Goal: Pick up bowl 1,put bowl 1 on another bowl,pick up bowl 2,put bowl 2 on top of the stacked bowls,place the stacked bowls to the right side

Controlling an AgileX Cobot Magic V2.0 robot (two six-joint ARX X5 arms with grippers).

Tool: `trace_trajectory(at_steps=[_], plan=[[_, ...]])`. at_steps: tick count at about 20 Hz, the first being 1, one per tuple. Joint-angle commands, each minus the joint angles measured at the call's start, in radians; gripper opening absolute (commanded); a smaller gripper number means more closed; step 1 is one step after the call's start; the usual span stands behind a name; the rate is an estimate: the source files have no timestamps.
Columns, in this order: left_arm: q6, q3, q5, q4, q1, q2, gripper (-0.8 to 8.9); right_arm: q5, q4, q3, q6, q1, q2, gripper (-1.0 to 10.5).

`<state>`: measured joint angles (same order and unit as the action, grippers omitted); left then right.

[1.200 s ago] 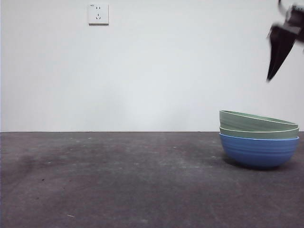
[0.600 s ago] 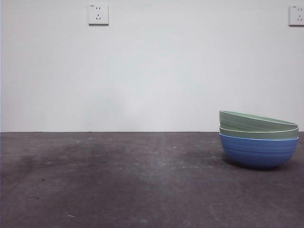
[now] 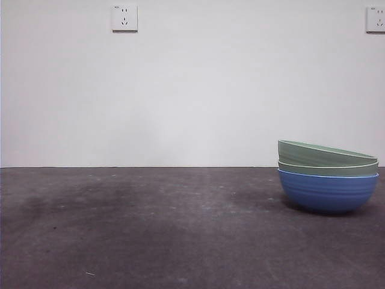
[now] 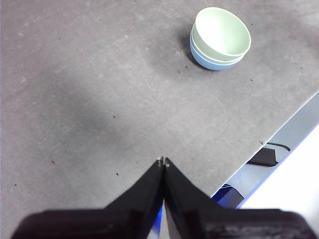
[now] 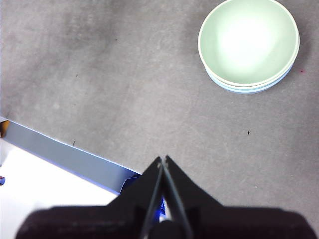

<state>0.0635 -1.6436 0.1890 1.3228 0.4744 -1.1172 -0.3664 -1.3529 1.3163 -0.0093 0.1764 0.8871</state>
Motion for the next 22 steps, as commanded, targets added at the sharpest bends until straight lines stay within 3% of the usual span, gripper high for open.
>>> trace_trajectory(at_steps=[1, 13, 14, 15, 18, 22], plan=[[0.011, -0.001, -0.002, -0.002, 0.002, 0.0, -0.04, 0.002, -0.006, -0.004, -0.007, 0.002, -0.002, 0.0], [0.012, -0.001, -0.008, -0.013, -0.003, 0.002, -0.04, 0.006, -0.006, -0.004, -0.007, 0.002, -0.002, 0.0], [0.074, -0.001, -0.016, -0.031, -0.015, 0.015, -0.04, 0.005, -0.006, -0.004, -0.007, 0.002, -0.002, 0.0], [0.108, 0.003, -0.017, -0.092, -0.034, 0.03, -0.04, 0.006, -0.006, -0.004, -0.007, 0.002, -0.002, 0.0], [0.182, 0.117, 0.053, -0.525, -0.141, 0.145, -0.04, 0.006, -0.006, -0.004, -0.007, 0.002, -0.002, 0.0], [0.189, 0.572, 0.098, -1.219, -0.292, 0.399, -0.04, 0.005, -0.006, -0.004, -0.007, 0.002, -0.002, 0.0]])
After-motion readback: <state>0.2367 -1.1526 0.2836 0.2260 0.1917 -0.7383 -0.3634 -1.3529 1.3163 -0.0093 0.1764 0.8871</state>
